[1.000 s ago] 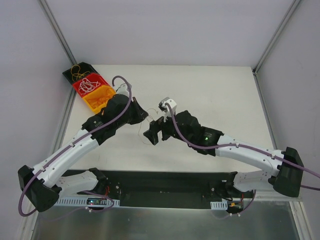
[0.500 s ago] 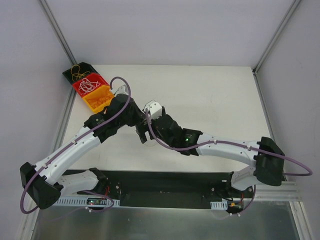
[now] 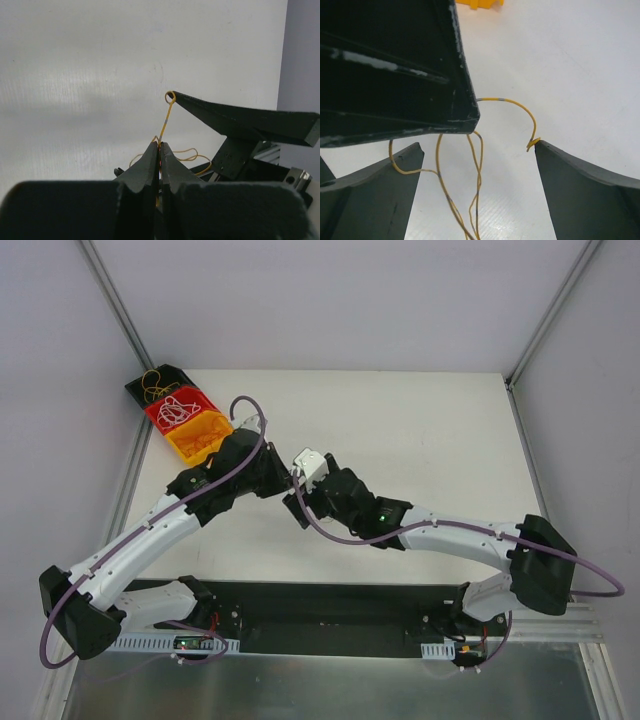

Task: Untangle the cables

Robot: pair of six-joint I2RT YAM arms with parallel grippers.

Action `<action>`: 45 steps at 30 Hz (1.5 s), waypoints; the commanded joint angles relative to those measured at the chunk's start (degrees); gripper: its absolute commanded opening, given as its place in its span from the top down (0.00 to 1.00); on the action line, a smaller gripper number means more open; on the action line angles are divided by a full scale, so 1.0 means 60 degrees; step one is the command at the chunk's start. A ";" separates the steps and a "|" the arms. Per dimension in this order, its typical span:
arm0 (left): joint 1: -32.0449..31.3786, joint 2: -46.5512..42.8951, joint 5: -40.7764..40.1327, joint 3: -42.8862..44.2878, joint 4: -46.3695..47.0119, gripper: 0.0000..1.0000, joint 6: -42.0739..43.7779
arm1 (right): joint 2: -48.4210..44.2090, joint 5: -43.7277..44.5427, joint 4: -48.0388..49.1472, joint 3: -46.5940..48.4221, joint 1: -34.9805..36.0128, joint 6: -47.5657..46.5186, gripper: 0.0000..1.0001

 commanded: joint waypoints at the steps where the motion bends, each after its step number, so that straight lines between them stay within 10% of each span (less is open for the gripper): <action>1: -0.0055 -0.0291 0.0817 0.0267 -0.0051 1.00 0.0914 | -0.0671 -0.1494 0.0670 -0.0252 -0.0460 -0.0525 0.04; 8: -0.0055 -0.0218 0.1842 0.0193 0.0242 1.00 0.1485 | -0.0891 -0.2373 0.1138 -0.0662 -0.0812 -0.0452 0.15; 15: 0.0150 -0.0276 0.2033 0.0193 0.0257 1.00 0.1822 | -0.1491 -0.3809 0.1257 -0.1058 -0.1032 0.0147 1.00; 23: 0.0471 -0.0612 0.2383 0.0122 0.0636 0.95 0.2717 | -0.1961 -0.6312 0.1900 -0.1557 -0.1910 0.1597 1.00; 27: 0.0721 -0.1182 0.3290 -0.0304 0.1456 0.40 0.2701 | -0.1976 -0.7382 0.2193 -0.1571 -0.2349 0.2169 1.00; 34: 0.0868 -0.1947 0.4169 -0.1021 0.2701 0.06 0.2512 | -0.1756 -0.8847 0.2794 -0.1513 -0.2805 0.2976 1.00; 41: 0.0927 -0.1259 0.5050 -0.0846 0.3318 0.15 0.2292 | -0.1653 -0.9376 0.3117 -0.1410 -0.2805 0.3298 1.00; 45: 0.0927 -0.0805 0.5489 -0.0744 0.3626 0.47 0.2364 | -0.1580 -0.9435 0.3205 -0.1352 -0.2805 0.3357 1.00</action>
